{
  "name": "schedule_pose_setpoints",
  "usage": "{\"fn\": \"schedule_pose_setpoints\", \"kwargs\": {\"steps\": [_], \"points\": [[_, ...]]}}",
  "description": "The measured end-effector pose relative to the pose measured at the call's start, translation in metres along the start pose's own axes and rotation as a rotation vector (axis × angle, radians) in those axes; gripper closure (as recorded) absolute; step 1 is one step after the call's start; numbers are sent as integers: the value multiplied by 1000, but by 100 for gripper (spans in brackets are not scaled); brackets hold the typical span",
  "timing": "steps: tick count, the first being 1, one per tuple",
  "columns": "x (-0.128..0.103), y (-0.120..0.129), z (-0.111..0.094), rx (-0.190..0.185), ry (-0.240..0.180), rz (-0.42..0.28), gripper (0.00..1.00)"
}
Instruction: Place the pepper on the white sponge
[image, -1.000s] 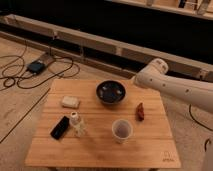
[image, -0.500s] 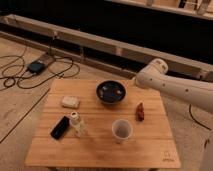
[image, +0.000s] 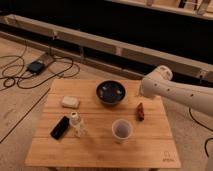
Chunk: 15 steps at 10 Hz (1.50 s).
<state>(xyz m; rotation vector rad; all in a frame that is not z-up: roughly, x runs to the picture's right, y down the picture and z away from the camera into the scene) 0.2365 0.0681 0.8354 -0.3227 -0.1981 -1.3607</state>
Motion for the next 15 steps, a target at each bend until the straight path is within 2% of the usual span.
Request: {"fn": "schedule_pose_setpoints", "kwargs": {"steps": [4, 6, 10, 15], "points": [[-30, 5, 28, -5, -69, -35, 38], [-35, 0, 43, -1, -88, -57, 38], [-36, 1, 70, -15, -109, -83, 38], [-37, 6, 89, -42, -137, -90, 39]]}}
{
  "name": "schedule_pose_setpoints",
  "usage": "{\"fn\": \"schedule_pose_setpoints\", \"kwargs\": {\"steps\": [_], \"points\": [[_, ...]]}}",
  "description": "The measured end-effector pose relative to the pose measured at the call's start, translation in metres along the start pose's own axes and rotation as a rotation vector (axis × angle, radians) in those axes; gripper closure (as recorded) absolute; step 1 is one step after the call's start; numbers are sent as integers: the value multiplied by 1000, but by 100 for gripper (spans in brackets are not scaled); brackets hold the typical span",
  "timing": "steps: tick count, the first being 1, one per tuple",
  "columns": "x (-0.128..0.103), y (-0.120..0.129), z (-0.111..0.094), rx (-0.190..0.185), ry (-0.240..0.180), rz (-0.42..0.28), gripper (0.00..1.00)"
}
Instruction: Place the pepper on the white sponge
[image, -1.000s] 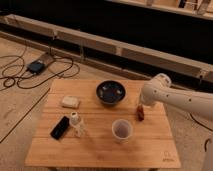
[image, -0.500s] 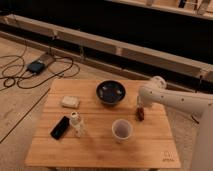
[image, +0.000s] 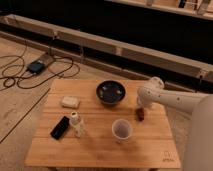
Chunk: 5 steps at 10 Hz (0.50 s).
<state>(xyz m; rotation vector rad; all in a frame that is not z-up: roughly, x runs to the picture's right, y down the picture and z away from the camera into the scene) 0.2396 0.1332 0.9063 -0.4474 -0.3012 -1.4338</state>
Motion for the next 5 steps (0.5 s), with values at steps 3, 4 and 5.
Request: {"fn": "schedule_pose_setpoints", "kwargs": {"steps": [3, 4, 5], "points": [[0, 4, 2, -11, -23, 17, 65], [0, 6, 0, -15, -31, 28, 76], [0, 8, -5, -18, -41, 39, 87]]}}
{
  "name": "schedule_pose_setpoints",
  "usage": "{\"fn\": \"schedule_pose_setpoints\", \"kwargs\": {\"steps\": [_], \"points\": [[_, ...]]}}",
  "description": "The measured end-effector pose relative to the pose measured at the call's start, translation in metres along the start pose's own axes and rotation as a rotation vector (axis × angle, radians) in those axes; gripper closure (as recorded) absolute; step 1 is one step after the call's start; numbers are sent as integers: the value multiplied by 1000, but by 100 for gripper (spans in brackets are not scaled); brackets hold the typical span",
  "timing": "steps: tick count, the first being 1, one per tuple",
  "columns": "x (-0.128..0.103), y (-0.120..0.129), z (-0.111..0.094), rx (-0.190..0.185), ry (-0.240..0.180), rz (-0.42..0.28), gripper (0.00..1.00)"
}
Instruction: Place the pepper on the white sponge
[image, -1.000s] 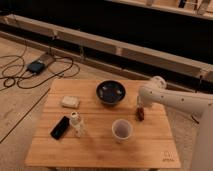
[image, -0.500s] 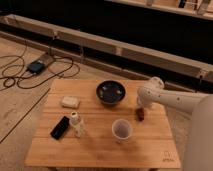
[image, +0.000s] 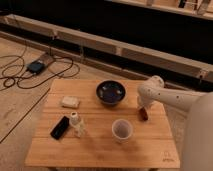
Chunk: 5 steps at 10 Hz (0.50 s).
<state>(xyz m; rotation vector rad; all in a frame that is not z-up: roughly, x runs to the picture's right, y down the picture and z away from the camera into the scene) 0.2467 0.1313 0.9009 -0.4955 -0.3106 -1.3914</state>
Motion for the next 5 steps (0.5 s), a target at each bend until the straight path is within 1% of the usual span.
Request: {"fn": "schedule_pose_setpoints", "kwargs": {"steps": [2, 3, 5], "points": [[-1, 1, -10, 1, -18, 22, 100], [-2, 3, -16, 1, -29, 31, 100], [6, 1, -36, 14, -20, 36, 100]]}}
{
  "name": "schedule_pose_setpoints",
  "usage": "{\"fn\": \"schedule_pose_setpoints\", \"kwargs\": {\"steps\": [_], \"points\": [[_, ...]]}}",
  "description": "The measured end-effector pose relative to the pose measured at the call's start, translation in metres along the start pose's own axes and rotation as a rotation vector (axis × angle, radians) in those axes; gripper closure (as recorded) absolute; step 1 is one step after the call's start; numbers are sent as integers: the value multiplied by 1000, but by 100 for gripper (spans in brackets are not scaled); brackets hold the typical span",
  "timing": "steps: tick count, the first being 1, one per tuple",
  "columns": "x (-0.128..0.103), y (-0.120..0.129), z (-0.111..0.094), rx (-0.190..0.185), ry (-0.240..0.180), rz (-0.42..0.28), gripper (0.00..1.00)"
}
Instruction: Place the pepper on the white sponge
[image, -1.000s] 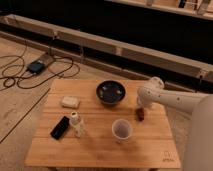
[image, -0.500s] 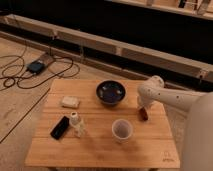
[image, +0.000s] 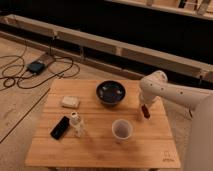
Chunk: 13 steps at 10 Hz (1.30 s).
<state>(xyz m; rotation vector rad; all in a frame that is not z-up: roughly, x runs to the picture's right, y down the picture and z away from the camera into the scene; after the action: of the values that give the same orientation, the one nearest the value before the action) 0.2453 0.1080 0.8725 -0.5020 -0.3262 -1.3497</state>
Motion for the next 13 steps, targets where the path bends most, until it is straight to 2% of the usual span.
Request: {"fn": "schedule_pose_setpoints", "kwargs": {"steps": [3, 5, 6, 8, 11, 13], "points": [[20, -30, -51, 55, 59, -50, 100], [29, -69, -97, 113, 121, -124, 100], [28, -85, -112, 137, 139, -153, 100], [20, -132, -142, 209, 168, -230, 100], [-3, -217, -164, 314, 171, -361, 100], [-12, -259, -161, 346, 160, -435, 100]]}}
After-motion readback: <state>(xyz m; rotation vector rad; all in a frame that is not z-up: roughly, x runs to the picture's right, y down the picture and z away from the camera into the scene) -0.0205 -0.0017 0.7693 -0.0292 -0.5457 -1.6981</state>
